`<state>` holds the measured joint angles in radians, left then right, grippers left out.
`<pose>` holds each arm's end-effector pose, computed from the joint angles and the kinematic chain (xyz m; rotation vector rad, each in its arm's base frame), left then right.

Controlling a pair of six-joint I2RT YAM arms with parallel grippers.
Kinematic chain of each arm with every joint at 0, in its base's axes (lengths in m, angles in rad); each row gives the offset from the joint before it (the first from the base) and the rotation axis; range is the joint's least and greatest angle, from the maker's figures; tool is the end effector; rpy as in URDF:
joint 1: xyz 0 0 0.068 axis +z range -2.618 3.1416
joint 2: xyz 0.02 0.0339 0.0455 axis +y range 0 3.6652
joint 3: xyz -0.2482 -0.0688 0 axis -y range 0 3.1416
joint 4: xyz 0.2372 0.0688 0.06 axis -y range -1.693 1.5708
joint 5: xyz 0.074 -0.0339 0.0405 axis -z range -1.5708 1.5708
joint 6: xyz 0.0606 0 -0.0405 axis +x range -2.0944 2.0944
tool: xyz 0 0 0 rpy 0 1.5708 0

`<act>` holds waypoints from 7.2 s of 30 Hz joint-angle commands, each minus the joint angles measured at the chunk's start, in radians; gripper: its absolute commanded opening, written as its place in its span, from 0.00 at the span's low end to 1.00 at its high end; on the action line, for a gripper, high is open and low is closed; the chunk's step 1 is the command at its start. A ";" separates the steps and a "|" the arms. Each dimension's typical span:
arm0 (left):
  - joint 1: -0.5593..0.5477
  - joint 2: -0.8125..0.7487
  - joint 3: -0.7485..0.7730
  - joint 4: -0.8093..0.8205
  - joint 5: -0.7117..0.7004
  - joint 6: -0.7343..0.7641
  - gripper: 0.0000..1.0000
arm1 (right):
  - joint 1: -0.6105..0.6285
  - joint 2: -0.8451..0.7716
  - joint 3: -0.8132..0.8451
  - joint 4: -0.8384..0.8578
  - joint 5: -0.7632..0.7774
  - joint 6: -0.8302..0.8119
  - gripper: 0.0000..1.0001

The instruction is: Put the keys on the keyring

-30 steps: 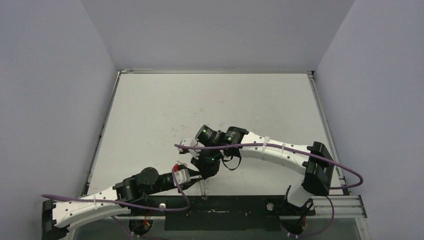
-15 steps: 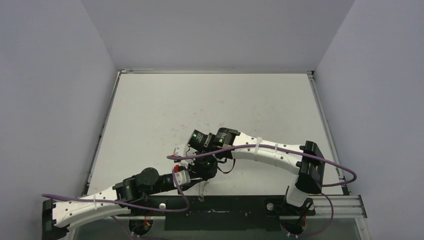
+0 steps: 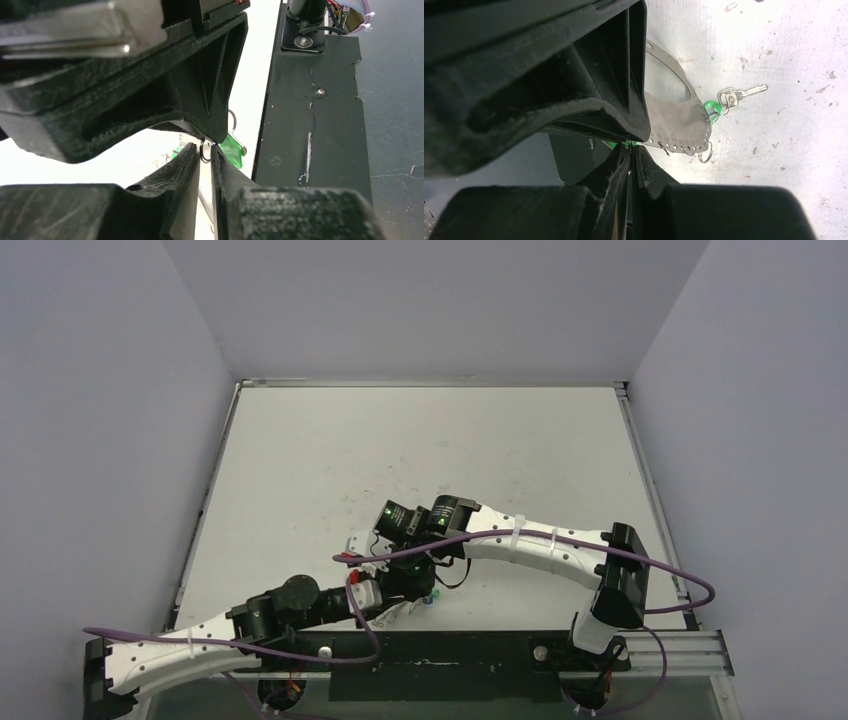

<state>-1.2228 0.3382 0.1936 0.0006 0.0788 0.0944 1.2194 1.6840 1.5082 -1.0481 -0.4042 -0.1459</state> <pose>0.0508 -0.1542 0.2018 1.1493 1.3849 -0.8923 0.0933 0.3238 0.2557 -1.9426 2.2214 0.7835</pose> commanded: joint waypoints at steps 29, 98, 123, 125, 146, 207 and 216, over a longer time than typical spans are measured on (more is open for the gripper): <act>0.002 -0.061 -0.098 0.214 -0.134 -0.125 0.00 | -0.128 -0.203 -0.211 0.320 -0.030 0.077 0.38; 0.002 -0.061 -0.081 0.215 -0.121 -0.115 0.00 | -0.201 -0.345 -0.552 0.708 -0.267 -0.176 0.34; 0.002 -0.068 -0.091 0.223 -0.127 -0.119 0.00 | -0.233 -0.277 -0.592 0.706 -0.343 -0.141 0.00; 0.002 -0.067 -0.090 0.223 -0.127 -0.119 0.00 | -0.232 -0.278 -0.595 0.720 -0.340 -0.131 0.00; 0.006 0.540 0.028 0.605 -0.191 -0.100 0.00 | -0.297 -0.802 -0.884 0.887 0.440 0.270 1.00; 0.332 1.213 0.508 0.127 -0.185 -0.741 0.39 | -0.280 -0.623 -1.246 1.158 0.121 1.003 0.31; 0.331 1.088 0.462 0.076 -0.259 -0.696 0.46 | -0.394 -0.800 -1.060 0.770 0.275 0.842 0.74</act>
<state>-0.8940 1.5383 0.6846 0.0700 -0.1524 -0.6426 0.8913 0.9245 0.3592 -0.1658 -0.2050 0.7677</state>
